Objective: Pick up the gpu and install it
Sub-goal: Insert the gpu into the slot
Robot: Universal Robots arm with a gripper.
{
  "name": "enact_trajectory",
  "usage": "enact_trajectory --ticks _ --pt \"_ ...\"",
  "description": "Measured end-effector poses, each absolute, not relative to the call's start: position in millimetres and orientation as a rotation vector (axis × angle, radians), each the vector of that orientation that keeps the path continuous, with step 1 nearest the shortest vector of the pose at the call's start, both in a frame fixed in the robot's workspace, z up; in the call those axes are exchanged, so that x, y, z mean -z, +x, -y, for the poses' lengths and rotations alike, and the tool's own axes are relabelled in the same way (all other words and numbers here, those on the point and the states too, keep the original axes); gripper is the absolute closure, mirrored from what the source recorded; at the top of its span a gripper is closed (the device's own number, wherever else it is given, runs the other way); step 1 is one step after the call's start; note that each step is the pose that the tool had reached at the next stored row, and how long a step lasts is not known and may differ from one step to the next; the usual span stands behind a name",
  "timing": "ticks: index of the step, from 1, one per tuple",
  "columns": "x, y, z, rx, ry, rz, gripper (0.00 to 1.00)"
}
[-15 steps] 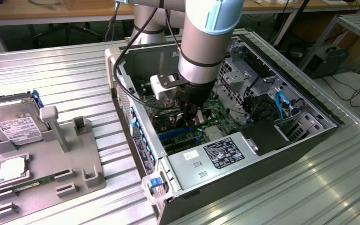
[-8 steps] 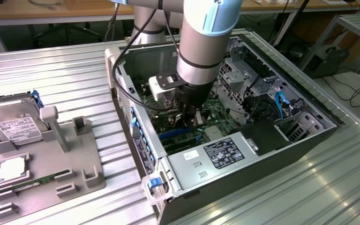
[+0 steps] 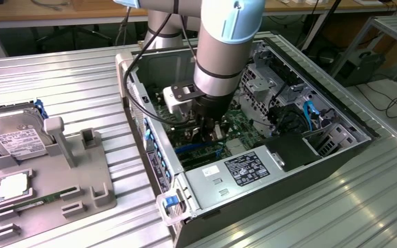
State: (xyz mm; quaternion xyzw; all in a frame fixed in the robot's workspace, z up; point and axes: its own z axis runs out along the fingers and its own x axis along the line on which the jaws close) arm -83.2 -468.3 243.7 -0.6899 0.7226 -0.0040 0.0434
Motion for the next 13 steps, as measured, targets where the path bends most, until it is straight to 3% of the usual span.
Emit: enact_trajectory --ticks 13 --pt "-238.4 -86.2 468.4 0.011 -2.11 -2.21 0.72"
